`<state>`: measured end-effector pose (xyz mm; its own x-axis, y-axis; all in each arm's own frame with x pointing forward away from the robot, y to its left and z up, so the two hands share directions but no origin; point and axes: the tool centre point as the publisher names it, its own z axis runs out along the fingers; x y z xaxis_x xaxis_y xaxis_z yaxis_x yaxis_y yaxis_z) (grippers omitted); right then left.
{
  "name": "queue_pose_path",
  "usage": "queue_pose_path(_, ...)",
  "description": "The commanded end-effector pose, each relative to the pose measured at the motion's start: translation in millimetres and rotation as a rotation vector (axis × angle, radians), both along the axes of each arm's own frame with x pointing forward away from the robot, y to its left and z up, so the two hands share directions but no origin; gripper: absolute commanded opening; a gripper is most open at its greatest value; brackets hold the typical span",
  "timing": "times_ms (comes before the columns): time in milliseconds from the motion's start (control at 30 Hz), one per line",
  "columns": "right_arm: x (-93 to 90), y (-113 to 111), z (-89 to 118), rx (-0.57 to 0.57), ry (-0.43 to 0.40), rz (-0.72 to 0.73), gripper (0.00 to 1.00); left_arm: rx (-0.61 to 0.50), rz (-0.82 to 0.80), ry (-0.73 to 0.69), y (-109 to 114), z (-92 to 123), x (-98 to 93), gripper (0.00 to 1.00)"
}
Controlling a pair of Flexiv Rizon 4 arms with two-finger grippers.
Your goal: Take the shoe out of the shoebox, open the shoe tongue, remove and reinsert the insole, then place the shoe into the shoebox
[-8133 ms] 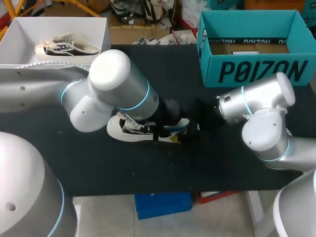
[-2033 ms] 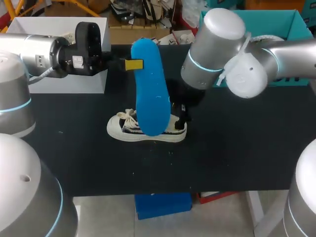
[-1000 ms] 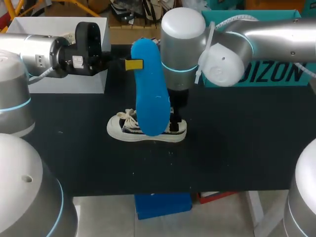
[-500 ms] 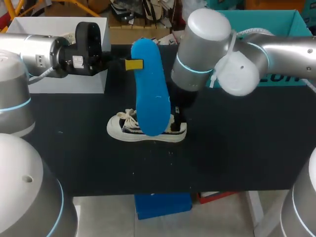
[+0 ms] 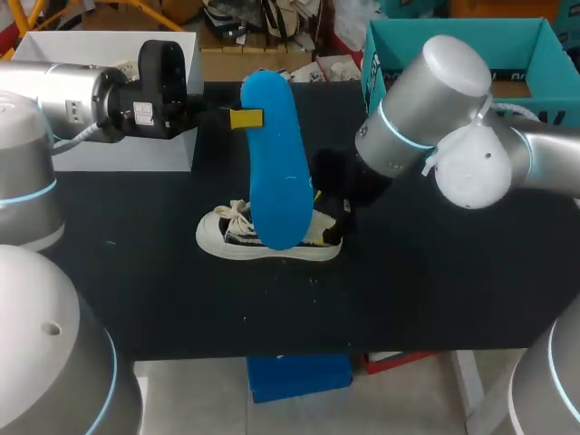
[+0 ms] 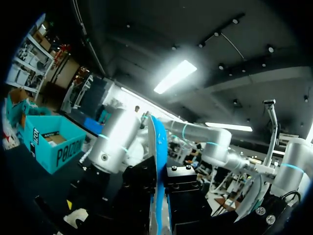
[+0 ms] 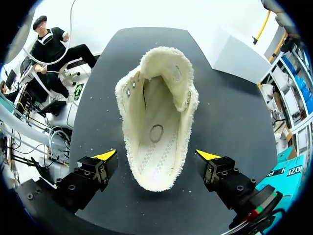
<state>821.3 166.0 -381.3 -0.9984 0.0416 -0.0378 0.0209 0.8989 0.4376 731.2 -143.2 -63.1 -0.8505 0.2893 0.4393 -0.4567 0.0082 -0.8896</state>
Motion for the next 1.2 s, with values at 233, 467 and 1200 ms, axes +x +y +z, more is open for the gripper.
queue_pose_path(233, -3.8, -3, -17, 0.244, -0.019, -0.012, 1.00, 0.000, 0.002, -0.001, -1, -1, -0.5, 0.00)
queue_pose_path(467, -5.8, -7, -27, 0.319, -0.027, -0.044, 1.00, 0.000, 0.002, -0.001, -1, -1, -0.5, 0.00)
queue_pose_path(1200, -1.4, -10, -45, 0.447, -0.039, -0.069, 1.00, 0.000, 0.002, -0.001, -1, -1, -0.5, 0.00)
